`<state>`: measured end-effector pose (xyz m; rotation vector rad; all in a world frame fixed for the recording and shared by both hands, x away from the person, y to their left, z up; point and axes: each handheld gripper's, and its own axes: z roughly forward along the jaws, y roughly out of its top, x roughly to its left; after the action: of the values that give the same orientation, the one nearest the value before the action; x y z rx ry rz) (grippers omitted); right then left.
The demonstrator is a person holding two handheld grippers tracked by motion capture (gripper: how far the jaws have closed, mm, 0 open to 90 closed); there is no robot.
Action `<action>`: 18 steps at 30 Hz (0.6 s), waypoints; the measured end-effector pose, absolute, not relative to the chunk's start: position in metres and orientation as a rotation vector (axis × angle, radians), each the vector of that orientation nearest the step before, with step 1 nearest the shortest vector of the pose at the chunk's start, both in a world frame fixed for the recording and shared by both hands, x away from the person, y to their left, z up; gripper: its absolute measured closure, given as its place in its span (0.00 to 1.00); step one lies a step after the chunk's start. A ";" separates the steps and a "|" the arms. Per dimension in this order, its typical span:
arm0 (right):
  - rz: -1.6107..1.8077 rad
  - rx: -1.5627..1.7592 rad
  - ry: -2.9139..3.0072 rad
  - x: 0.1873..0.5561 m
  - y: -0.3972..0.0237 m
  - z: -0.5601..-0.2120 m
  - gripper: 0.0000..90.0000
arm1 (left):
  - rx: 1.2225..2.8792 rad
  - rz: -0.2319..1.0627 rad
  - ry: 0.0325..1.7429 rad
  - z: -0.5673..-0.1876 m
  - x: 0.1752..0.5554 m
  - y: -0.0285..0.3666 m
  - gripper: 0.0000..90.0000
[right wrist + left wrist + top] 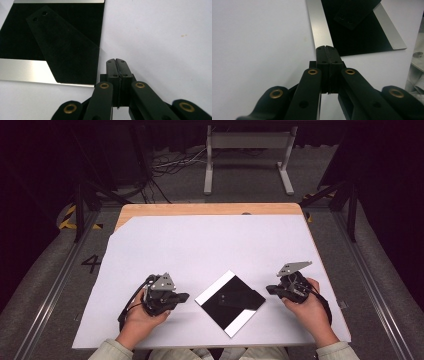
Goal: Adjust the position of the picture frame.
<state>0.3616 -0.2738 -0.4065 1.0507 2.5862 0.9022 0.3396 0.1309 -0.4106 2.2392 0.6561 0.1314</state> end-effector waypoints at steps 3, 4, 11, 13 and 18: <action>0.918 1.050 2.578 0.359 -0.277 -0.404 1.00 | 2.254 0.129 0.642 -0.411 0.340 0.126 1.00; 0.919 1.050 2.573 0.359 -0.277 -0.403 1.00 | 2.265 0.114 0.636 -0.412 0.341 0.123 1.00; 0.927 1.050 2.582 0.357 -0.278 -0.403 1.00 | 2.316 0.085 0.642 -0.421 0.347 0.113 1.00; 0.928 1.043 2.585 0.357 -0.277 -0.403 1.00 | 2.354 0.078 0.651 -0.426 0.348 0.107 1.00; 0.934 1.044 2.586 0.357 -0.277 -0.403 1.00 | 2.392 0.097 0.659 -0.432 0.350 0.102 1.00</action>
<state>0.3575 -0.2774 -0.4034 1.0444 2.5861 0.9337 0.3497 0.1016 -0.4323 2.3922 0.6590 0.0968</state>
